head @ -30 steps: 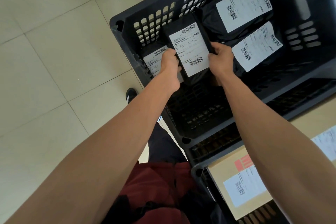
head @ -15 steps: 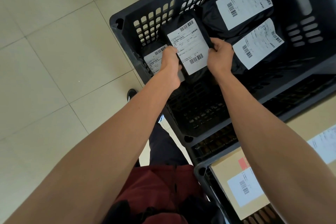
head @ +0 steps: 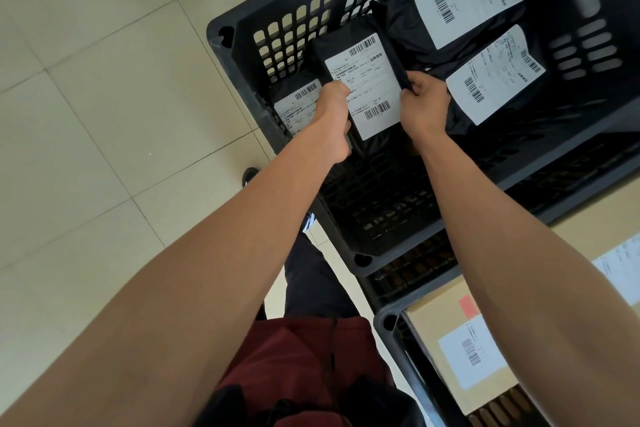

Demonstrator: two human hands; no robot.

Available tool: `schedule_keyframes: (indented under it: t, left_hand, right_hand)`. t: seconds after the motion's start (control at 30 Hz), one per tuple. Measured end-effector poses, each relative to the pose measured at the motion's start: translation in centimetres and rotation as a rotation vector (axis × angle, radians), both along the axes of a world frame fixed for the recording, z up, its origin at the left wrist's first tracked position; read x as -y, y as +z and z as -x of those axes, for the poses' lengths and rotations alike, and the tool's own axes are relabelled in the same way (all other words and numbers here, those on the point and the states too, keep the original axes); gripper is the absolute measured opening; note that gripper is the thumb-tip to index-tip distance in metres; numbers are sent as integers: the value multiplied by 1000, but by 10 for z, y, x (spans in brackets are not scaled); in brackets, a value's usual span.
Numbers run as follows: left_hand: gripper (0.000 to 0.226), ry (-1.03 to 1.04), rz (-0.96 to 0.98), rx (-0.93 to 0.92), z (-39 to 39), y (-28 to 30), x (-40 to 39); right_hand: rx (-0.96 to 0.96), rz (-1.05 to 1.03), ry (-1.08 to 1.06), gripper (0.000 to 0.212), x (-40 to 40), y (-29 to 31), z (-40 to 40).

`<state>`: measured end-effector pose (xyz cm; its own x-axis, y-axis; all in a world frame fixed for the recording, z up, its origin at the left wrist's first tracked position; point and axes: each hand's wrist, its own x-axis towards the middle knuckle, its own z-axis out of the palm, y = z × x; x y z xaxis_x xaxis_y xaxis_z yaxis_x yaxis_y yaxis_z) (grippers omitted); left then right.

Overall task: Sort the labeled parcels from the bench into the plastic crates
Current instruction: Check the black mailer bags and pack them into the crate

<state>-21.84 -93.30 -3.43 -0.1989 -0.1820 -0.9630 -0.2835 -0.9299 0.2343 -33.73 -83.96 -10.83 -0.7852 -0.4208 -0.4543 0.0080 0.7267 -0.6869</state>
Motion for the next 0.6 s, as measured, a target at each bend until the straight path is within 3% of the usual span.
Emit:
schedule_keyframes:
  t: [0.27,0.33,0.43,0.6]
  left_hand:
    - [25,-98,61,-8,-1,13,3]
    - [29,-136,131,-8,-4,18,5]
    - [12,-229,240,-56,-11,30,14]
    - [7,-435,454,-177,-26,48,26]
  right_hand:
    - [25,2,-50,41,-5,24,-14]
    - [5,2,-57,41,-11,34,-21]
    - [-10,25,-88,39,-21,51,-32]
    - [-21,142,-217,36,-43,90,-60]
